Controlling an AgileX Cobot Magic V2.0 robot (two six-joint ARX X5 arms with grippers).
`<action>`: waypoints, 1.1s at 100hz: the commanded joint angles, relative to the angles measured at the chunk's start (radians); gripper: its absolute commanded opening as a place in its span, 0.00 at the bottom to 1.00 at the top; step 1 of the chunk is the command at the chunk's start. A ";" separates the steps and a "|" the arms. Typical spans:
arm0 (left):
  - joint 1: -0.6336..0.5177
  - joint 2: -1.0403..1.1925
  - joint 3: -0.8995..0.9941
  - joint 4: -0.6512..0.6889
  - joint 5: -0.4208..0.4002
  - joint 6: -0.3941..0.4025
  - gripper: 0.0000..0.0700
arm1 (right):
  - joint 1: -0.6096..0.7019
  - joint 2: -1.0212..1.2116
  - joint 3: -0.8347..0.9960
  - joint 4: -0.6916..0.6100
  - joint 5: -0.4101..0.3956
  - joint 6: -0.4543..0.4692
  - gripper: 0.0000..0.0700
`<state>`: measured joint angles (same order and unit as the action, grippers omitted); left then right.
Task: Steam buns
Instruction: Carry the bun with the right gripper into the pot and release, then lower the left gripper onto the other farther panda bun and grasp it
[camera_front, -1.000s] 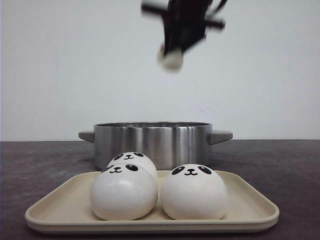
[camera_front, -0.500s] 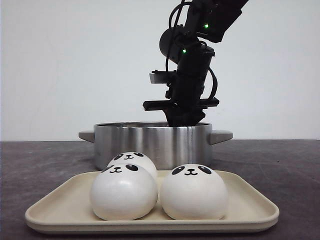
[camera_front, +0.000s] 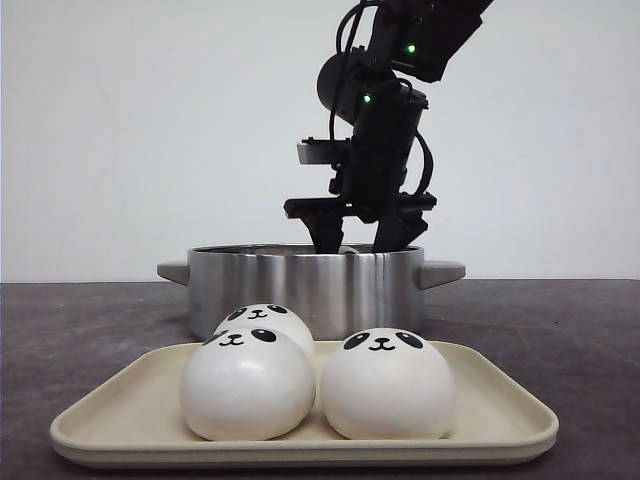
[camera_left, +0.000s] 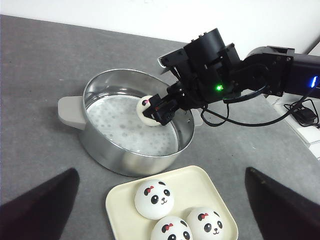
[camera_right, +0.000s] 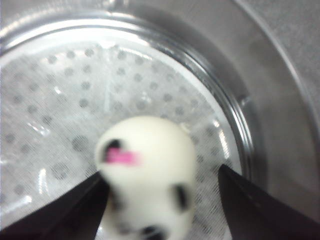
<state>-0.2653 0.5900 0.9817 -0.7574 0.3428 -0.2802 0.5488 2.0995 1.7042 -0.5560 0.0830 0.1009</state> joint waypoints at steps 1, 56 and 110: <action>-0.004 0.005 0.018 0.016 -0.002 -0.002 0.91 | 0.003 0.014 0.056 0.001 0.005 0.000 0.63; -0.037 0.075 0.018 0.008 0.034 -0.048 0.91 | 0.040 -0.095 0.370 -0.352 -0.004 -0.014 0.02; -0.277 0.568 0.018 0.027 0.016 -0.061 0.91 | 0.344 -0.755 0.370 -0.486 0.103 -0.017 0.02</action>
<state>-0.5251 1.0966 0.9817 -0.7525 0.3649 -0.3363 0.8684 1.3762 2.0537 -1.0203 0.1802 0.0753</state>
